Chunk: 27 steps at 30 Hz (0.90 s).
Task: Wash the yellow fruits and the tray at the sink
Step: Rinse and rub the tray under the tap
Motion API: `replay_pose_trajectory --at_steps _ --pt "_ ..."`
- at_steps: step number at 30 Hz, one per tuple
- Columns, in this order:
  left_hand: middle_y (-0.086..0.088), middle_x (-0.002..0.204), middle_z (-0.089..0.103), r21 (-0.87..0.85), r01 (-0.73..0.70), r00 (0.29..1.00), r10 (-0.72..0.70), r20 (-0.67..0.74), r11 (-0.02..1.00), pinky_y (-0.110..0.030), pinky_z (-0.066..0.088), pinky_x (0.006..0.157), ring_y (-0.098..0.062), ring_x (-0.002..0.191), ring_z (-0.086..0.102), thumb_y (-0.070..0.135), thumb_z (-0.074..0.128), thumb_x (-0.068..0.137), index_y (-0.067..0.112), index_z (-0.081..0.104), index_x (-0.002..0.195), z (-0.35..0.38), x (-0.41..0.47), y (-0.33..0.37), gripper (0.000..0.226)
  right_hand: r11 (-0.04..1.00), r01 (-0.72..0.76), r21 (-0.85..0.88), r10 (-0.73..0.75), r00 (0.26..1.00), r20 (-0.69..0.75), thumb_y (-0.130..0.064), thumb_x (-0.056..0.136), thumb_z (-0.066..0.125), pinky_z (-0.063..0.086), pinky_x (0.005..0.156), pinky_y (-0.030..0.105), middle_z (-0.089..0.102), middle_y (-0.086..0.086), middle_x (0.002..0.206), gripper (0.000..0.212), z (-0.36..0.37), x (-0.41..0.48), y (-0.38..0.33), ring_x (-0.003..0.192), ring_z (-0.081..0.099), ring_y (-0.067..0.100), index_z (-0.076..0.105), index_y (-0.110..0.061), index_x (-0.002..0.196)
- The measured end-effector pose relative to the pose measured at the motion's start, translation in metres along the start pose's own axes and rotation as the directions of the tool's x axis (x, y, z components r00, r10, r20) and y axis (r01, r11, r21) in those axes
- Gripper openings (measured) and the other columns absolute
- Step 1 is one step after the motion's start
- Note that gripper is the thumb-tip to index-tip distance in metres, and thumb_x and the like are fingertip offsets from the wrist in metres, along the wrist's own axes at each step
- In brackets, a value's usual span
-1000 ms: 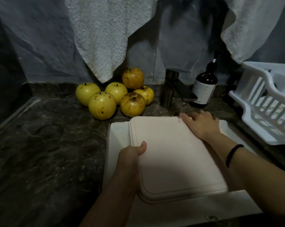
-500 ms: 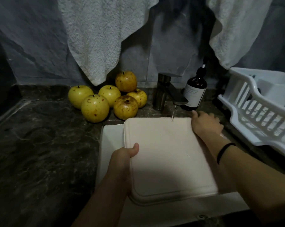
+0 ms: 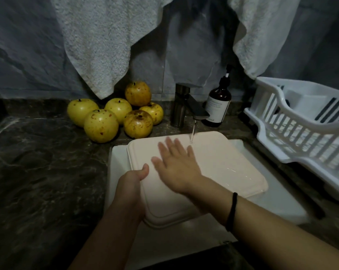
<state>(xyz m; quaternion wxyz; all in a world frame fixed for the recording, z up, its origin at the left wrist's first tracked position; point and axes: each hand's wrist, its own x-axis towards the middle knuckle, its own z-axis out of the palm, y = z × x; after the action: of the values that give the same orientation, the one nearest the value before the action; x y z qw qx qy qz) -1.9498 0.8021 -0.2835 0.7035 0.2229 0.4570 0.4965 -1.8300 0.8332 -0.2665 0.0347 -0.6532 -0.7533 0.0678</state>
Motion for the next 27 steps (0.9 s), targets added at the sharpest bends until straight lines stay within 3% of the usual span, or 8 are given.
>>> replay_pose_trajectory --at_steps 3,6,10,16,18,22,25,27 --pt "-0.023 0.104 0.068 0.019 0.017 1.0 -0.016 -0.008 1.0 -0.058 0.042 0.097 -0.042 0.1 0.062 0.027 0.048 0.096 0.009 0.062 0.108 -0.003 0.001 -0.001 0.026 0.994 0.111 0.0 -0.111 0.993 -0.029 -0.041 0.102 0.019 -0.006 0.118 0.049 -0.004 -0.001 0.161 0.054 0.003 -0.02 -0.014 0.148 -0.008 0.018 0.01 -0.025 0.153" --pt "-0.022 0.098 0.069 0.036 0.015 1.0 -0.014 -0.014 0.999 -0.054 0.046 0.093 -0.041 0.094 0.063 0.026 0.05 0.096 0.011 0.063 0.101 0.001 -0.002 0.0 0.021 0.993 0.119 -0.024 -0.119 0.993 -0.009 -0.048 0.101 0.018 -0.006 0.118 0.049 -0.005 -0.007 0.161 0.054 -0.001 -0.028 -0.004 0.147 -0.009 0.017 0.009 -0.034 0.152" --pt "-0.018 0.095 0.069 0.05 0.02 0.999 -0.018 -0.05 0.999 -0.051 0.049 0.088 -0.038 0.089 0.064 0.019 0.058 0.092 0.011 0.063 0.09 0.004 -0.003 0.002 0.01 0.988 -0.151 -0.016 0.151 0.988 0.013 -0.06 0.097 0.012 -0.006 0.117 0.052 -0.012 -0.008 0.16 0.059 -0.008 -0.015 0.045 0.147 -0.012 0.02 0.002 -0.039 0.151" --pt "-0.018 0.091 0.069 0.027 0.01 0.996 -0.008 -0.085 1.0 -0.043 0.052 0.075 -0.035 0.081 0.064 0.016 0.061 0.089 0.006 0.064 0.09 0.005 -0.004 0.003 0.01 0.842 -0.531 0.094 0.535 0.844 -0.032 -0.072 0.089 0.017 0.011 0.116 0.054 0.002 0.001 0.161 0.074 -0.014 -0.017 0.144 0.147 0.005 0.031 0.008 -0.034 0.152" --pt "-0.019 0.093 0.069 0.023 0.017 0.997 -0.016 -0.072 1.0 -0.045 0.052 0.079 -0.035 0.082 0.064 0.017 0.06 0.09 0.007 0.064 0.087 0.007 -0.005 0.003 0.011 0.809 -0.566 0.156 0.579 0.814 -0.052 -0.079 0.083 0.018 0.022 0.113 0.05 0.014 0.01 0.159 0.085 -0.014 -0.018 0.15 0.143 0.021 0.034 0.01 -0.03 0.152" --pt "-0.02 0.095 0.068 0.045 0.014 0.997 -0.01 -0.071 0.999 -0.049 0.05 0.087 -0.036 0.085 0.063 0.02 0.06 0.091 0.008 0.062 0.084 0.006 -0.007 0.006 0.014 0.785 -0.59 0.188 0.613 0.784 -0.097 -0.075 0.086 0.021 0.039 0.096 0.044 0.044 0.017 0.14 0.083 -0.014 -0.018 0.148 0.123 0.047 0.036 0.027 -0.017 0.145" --pt "-0.018 0.086 0.07 0.027 0.042 0.999 -0.041 -0.028 0.999 -0.046 0.052 0.079 -0.035 0.077 0.064 0.022 0.058 0.092 0.008 0.062 0.085 0.006 -0.008 0.007 0.016 0.773 -0.6 0.206 0.632 0.76 -0.155 -0.073 0.088 0.021 0.04 0.091 0.044 0.052 0.019 0.131 0.078 -0.017 -0.021 0.152 0.117 0.052 0.038 0.032 -0.014 0.138" --pt "-0.015 0.075 0.072 -0.005 0.07 0.997 -0.07 0.032 0.998 -0.04 0.052 0.066 -0.032 0.067 0.066 0.023 0.054 0.094 0.007 0.063 0.089 0.008 -0.011 0.008 0.019 0.765 -0.612 0.2 0.642 0.749 -0.164 -0.071 0.089 0.02 0.04 0.091 0.045 0.053 0.019 0.13 0.075 -0.018 -0.022 0.157 0.115 0.052 0.039 0.032 -0.014 0.138"
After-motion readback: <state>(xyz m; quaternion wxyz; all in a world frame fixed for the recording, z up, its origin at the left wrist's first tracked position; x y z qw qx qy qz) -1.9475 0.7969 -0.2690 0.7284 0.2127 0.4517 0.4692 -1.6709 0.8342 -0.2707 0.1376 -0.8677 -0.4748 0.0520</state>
